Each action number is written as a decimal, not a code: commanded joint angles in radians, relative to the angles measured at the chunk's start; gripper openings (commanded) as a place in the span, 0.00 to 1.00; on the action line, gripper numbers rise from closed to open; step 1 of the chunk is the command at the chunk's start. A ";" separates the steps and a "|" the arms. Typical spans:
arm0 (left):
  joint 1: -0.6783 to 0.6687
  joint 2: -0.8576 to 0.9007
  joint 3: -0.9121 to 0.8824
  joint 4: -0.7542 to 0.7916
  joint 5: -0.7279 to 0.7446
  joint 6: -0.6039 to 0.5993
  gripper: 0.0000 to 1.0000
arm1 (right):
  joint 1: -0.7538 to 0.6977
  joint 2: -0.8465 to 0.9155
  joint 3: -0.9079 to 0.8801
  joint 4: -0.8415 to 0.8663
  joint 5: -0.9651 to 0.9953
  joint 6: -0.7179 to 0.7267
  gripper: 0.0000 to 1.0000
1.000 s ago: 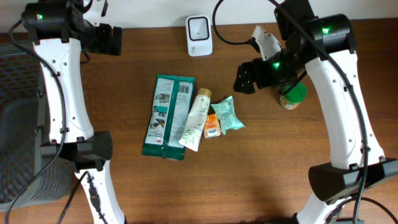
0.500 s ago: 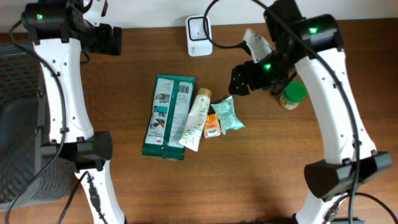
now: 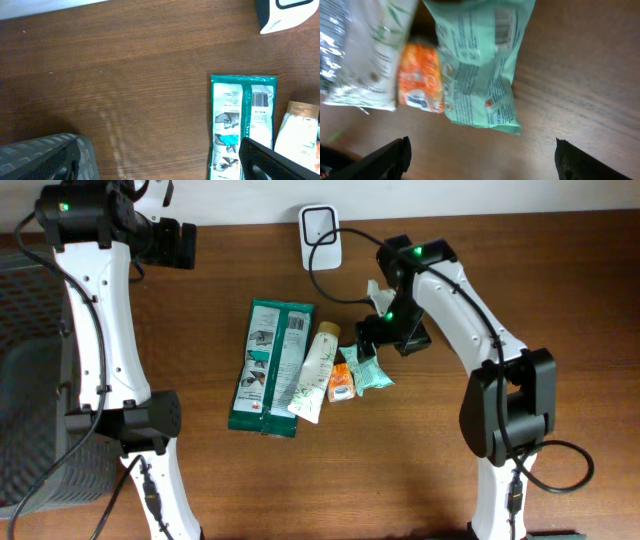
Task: Scan the item barcode
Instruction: 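Release the jar and move the right gripper toward the mint-green pouch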
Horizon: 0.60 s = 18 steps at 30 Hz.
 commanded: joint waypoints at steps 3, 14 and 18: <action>0.007 -0.005 0.003 0.001 0.008 0.012 0.99 | -0.027 0.003 -0.146 0.144 -0.063 -0.011 0.81; 0.007 -0.005 0.003 0.001 0.008 0.013 0.99 | -0.040 0.003 -0.290 0.289 -0.134 -0.010 0.72; 0.007 -0.005 0.003 0.001 0.008 0.012 0.99 | -0.039 0.003 -0.292 0.298 -0.151 -0.010 0.72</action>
